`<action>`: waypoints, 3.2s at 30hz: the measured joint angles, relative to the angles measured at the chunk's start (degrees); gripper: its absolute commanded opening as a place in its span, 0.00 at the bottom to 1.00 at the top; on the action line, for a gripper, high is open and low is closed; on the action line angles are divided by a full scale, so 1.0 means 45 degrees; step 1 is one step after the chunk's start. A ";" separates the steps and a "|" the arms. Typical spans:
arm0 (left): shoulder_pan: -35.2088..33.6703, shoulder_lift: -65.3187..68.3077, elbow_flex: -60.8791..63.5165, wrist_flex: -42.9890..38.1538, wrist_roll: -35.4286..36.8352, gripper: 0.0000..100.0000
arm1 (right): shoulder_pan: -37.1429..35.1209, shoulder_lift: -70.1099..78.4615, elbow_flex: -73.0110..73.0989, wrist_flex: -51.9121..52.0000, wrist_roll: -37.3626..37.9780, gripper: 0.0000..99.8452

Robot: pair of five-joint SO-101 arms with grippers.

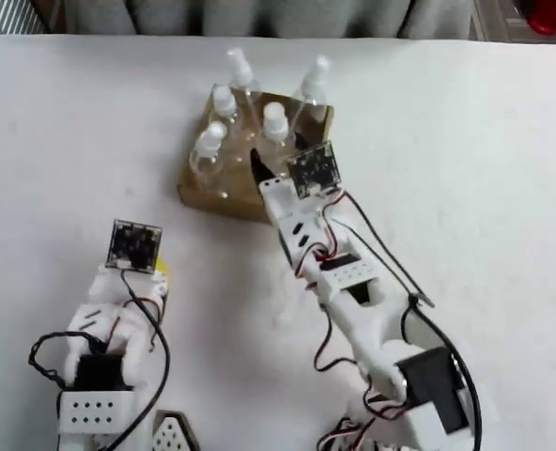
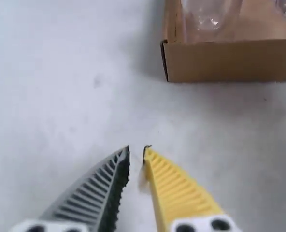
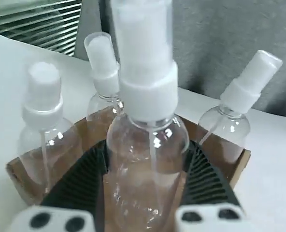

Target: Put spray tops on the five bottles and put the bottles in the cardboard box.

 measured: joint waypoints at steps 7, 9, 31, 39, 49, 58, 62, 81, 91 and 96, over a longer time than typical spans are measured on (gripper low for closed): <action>0.0000 0.0000 0.0000 0.0000 0.0000 0.07 | 0.0664 0.1582 -0.1114 0.0000 0.0020 0.02; 0.0000 0.0000 0.0000 0.0000 0.0000 0.07 | 0.0723 0.1875 -0.1270 0.0000 0.0020 0.02; 0.0000 0.0000 0.0000 0.0000 0.0000 0.07 | 0.0742 0.3184 -0.1426 -0.0176 0.0020 0.02; 0.0000 0.0000 0.0000 0.0000 0.0000 0.07 | 0.0742 0.3282 -0.1426 -0.0254 0.0020 0.02; 0.0000 0.0000 0.0000 0.0000 0.0000 0.07 | 0.0723 0.3282 -0.1426 -0.0215 0.0020 0.20; 0.0000 0.0000 0.0000 0.0000 0.0000 0.07 | 0.0703 0.3302 -0.1426 -0.0195 0.0020 0.19; 0.0000 0.0000 0.0000 0.0000 0.0000 0.07 | 0.0664 0.3302 -0.1426 -0.0195 0.0020 0.19; 0.0000 0.0000 0.0000 0.0000 0.0000 0.07 | 0.0527 0.3360 -0.1407 -0.0176 0.0000 0.31; 0.0000 0.0000 0.0000 0.0000 0.0000 0.07 | 0.0527 0.3341 -0.1407 -0.0176 -0.0606 0.31; 0.0000 0.0000 0.0000 0.0000 0.0000 0.07 | 0.0527 0.3341 -0.1407 -0.0274 -0.0606 0.31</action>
